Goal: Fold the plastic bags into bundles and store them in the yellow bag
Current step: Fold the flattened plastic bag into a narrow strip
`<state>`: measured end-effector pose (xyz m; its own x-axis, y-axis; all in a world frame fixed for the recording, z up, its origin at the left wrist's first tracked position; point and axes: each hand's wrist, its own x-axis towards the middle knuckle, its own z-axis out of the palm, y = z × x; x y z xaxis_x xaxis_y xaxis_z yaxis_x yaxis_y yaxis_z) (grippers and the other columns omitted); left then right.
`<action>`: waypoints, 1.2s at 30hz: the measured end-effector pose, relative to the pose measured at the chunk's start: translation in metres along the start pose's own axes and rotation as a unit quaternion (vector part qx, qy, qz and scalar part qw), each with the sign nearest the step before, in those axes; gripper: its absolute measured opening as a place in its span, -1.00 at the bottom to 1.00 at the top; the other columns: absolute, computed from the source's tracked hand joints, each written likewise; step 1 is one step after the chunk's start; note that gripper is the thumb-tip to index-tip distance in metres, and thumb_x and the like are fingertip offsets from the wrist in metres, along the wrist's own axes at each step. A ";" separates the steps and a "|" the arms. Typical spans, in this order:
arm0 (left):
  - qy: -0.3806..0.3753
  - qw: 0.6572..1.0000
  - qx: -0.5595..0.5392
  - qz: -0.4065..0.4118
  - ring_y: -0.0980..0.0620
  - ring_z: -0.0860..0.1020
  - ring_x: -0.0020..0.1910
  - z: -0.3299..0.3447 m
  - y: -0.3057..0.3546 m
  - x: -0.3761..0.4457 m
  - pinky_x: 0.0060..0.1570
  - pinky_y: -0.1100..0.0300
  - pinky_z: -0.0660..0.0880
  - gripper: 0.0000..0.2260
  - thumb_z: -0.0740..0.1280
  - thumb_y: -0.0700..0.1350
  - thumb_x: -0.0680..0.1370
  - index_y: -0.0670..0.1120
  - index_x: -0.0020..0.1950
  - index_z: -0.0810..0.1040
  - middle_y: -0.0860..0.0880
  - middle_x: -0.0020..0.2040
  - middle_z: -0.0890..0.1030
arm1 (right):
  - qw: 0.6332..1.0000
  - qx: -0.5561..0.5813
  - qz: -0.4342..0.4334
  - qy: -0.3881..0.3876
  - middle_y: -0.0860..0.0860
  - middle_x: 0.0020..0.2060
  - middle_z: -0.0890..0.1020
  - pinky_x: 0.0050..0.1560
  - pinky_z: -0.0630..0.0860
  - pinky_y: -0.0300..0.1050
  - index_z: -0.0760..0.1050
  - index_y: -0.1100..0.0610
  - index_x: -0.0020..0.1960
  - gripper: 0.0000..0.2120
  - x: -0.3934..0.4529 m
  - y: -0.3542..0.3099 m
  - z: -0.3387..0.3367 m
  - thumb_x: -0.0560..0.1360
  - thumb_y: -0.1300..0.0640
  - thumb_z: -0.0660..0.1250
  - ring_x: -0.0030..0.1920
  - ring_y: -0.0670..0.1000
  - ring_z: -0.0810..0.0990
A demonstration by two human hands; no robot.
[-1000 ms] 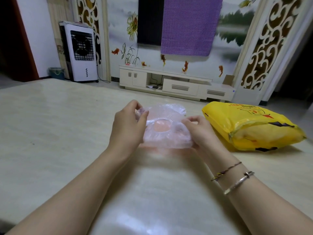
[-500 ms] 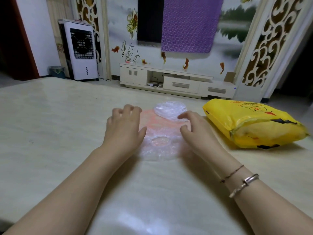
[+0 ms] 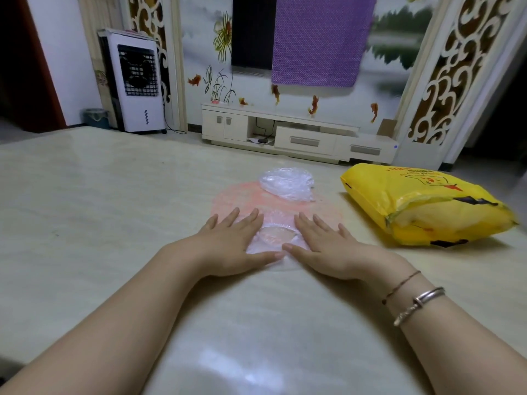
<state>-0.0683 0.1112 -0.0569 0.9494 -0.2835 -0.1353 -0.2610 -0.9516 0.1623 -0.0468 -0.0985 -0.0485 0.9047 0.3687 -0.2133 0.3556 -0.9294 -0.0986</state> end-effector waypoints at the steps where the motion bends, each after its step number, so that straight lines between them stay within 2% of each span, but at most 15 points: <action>1: 0.000 1.000 0.001 0.001 0.07 -0.26 0.55 0.000 -0.001 0.001 0.51 -0.04 -0.22 -0.17 -0.05 0.48 0.45 0.11 0.58 -0.24 0.20 0.56 -0.25 | 1.000 0.000 0.000 -0.001 -0.17 0.54 -0.25 0.50 -0.28 0.08 -0.29 -0.04 0.56 -0.27 0.000 0.001 0.000 0.54 -0.36 -0.13 0.53 -0.11 -0.27; 4: 0.012 1.000 -0.016 0.012 0.07 -0.23 0.56 0.000 -0.002 0.000 0.52 -0.05 -0.21 -0.18 -0.01 0.46 0.46 0.10 0.59 -0.19 0.17 0.57 -0.20 | 0.999 0.027 -0.014 0.017 -0.16 0.55 -0.20 0.51 -0.28 0.08 -0.25 -0.03 0.57 -0.26 0.000 0.002 0.001 0.54 -0.36 -0.09 0.54 -0.10 -0.24; 6: 0.052 0.996 -0.074 0.024 0.08 -0.13 0.57 -0.004 -0.003 -0.003 0.52 -0.03 -0.13 -0.22 0.07 0.42 0.47 0.10 0.59 -0.03 0.16 0.59 -0.07 | 0.994 0.084 -0.042 0.049 -0.13 0.56 -0.08 0.52 -0.21 0.05 -0.15 -0.02 0.58 -0.23 -0.002 0.005 -0.004 0.52 -0.35 0.02 0.55 -0.10 -0.16; 7: 0.089 0.988 -0.118 0.036 0.09 -0.02 0.56 -0.006 -0.004 -0.004 0.52 0.00 -0.04 -0.28 0.12 0.39 0.46 0.11 0.55 0.11 0.15 0.57 0.06 | 0.986 0.130 -0.065 0.076 -0.13 0.56 0.04 0.53 -0.10 0.00 -0.03 -0.04 0.57 -0.22 -0.004 0.007 -0.009 0.49 -0.35 0.11 0.54 -0.11 -0.04; 8: 0.134 0.976 -0.162 0.055 0.09 0.13 0.51 -0.009 -0.005 -0.005 0.47 0.06 0.10 -0.38 0.17 0.35 0.47 0.13 0.47 0.27 0.17 0.51 0.23 | 0.974 0.181 -0.087 0.107 -0.14 0.51 0.21 0.51 0.06 -0.07 0.13 -0.06 0.53 -0.25 -0.007 0.009 -0.015 0.44 -0.33 0.22 0.50 -0.13 0.13; 10: 0.199 0.949 -0.227 0.095 0.18 0.37 0.27 -0.014 -0.007 -0.005 0.26 0.18 0.32 -0.64 0.30 0.27 0.48 0.16 0.21 0.47 0.23 0.25 0.45 | 0.947 0.247 -0.128 0.159 -0.20 0.27 0.48 0.31 0.33 -0.25 0.40 -0.07 0.34 -0.41 -0.014 0.013 -0.026 0.38 -0.22 0.42 0.29 -0.22 0.41; 12: 0.201 0.938 -0.259 0.111 0.22 0.46 0.05 -0.015 -0.006 -0.004 0.05 0.24 0.40 -0.72 0.39 0.25 0.42 0.16 0.02 0.50 0.22 0.07 0.50 | 0.938 0.253 -0.150 0.184 -0.21 0.06 0.56 0.13 0.40 -0.35 0.50 -0.05 0.16 -0.56 -0.019 0.016 -0.033 0.34 -0.10 0.52 0.12 -0.20 0.50; 14: 0.164 0.944 -0.264 0.106 0.22 0.49 -0.04 -0.014 -0.003 -0.005 -0.03 0.26 0.44 -0.65 0.43 0.30 0.33 0.14 -0.03 0.50 0.20 0.01 0.51 | 0.943 0.243 -0.156 0.164 -0.19 0.02 0.56 0.11 0.41 -0.35 0.51 -0.03 0.12 -0.59 -0.022 0.017 -0.035 0.33 -0.03 0.55 0.10 -0.17 0.50; 17: 0.115 0.962 -0.231 0.091 0.22 0.46 -0.01 -0.011 0.000 -0.009 0.01 0.26 0.45 -0.54 0.50 0.28 0.28 0.12 0.03 0.44 0.21 0.02 0.45 | 0.964 0.198 -0.153 0.089 -0.17 0.09 0.52 0.20 0.41 -0.26 0.46 -0.04 0.18 -0.59 -0.024 0.015 -0.033 0.38 0.07 0.50 0.17 -0.19 0.46; 20: 0.121 0.969 -0.198 0.080 0.21 0.41 0.03 -0.011 0.004 -0.012 0.03 0.24 0.43 -0.46 0.53 0.27 0.27 0.12 0.09 0.38 0.22 0.03 0.41 | 0.978 0.153 -0.133 0.057 -0.14 0.12 0.47 0.13 0.45 -0.25 0.41 -0.06 0.19 -0.60 -0.025 0.010 -0.030 0.40 0.18 0.39 0.16 -0.14 0.45; 26: 0.155 0.963 -0.197 0.098 0.19 0.45 0.00 -0.011 0.003 -0.014 -0.05 0.25 0.46 -0.61 0.43 0.03 0.41 0.11 0.13 0.32 0.22 0.04 0.40 | 0.972 0.122 -0.147 0.136 -0.15 0.03 0.50 0.10 0.42 -0.22 0.44 0.02 0.12 -0.73 -0.014 0.008 -0.021 0.45 0.24 0.28 0.07 -0.09 0.48; 29: 0.171 0.964 -0.166 0.115 0.19 0.47 0.00 -0.010 0.001 -0.014 -0.04 0.20 0.47 -0.69 0.38 -0.01 0.43 0.12 0.09 0.32 0.20 0.03 0.38 | 0.962 0.187 -0.140 0.145 -0.19 0.01 0.53 0.07 0.45 -0.25 0.45 -0.01 0.09 -0.84 -0.012 0.011 -0.020 0.51 0.09 0.31 0.06 -0.16 0.50; 31: 0.189 0.961 -0.152 0.131 0.20 0.49 -0.02 -0.011 0.001 -0.012 -0.02 0.14 0.49 -0.82 0.34 -0.05 0.48 0.09 0.00 0.38 0.16 0.00 0.38 | 0.958 0.227 -0.128 0.117 -0.17 0.05 0.53 0.04 0.44 -0.32 0.43 -0.05 0.13 -0.73 -0.015 0.012 -0.022 0.48 -0.03 0.38 0.08 -0.19 0.50; 33: 0.199 0.957 -0.163 0.131 0.22 0.52 -0.05 -0.013 0.000 -0.011 0.00 0.12 0.51 -0.93 0.30 -0.09 0.52 0.07 -0.07 0.43 0.13 -0.03 0.40 | 0.969 0.200 -0.119 0.087 -0.19 0.09 0.50 0.09 0.44 -0.29 0.38 -0.09 0.17 -0.59 -0.018 0.010 -0.025 0.40 -0.11 0.45 0.12 -0.18 0.49; 36: 0.206 0.949 -0.206 0.118 0.22 0.54 -0.09 -0.016 -0.001 -0.010 0.00 0.09 0.53 -0.92 0.26 -0.09 0.57 0.06 -0.11 0.44 0.13 -0.06 0.46 | 0.978 0.130 -0.126 0.105 -0.14 0.09 0.50 0.09 0.47 -0.14 0.34 -0.09 0.14 -0.62 -0.020 0.004 -0.024 0.41 -0.04 0.42 0.08 -0.07 0.49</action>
<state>-0.0748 0.1169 -0.0402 0.8832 -0.3307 0.3324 -0.4643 -0.7162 0.5210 -0.0580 -0.1098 -0.0209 0.8345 0.5486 0.0507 0.5255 -0.7649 -0.3727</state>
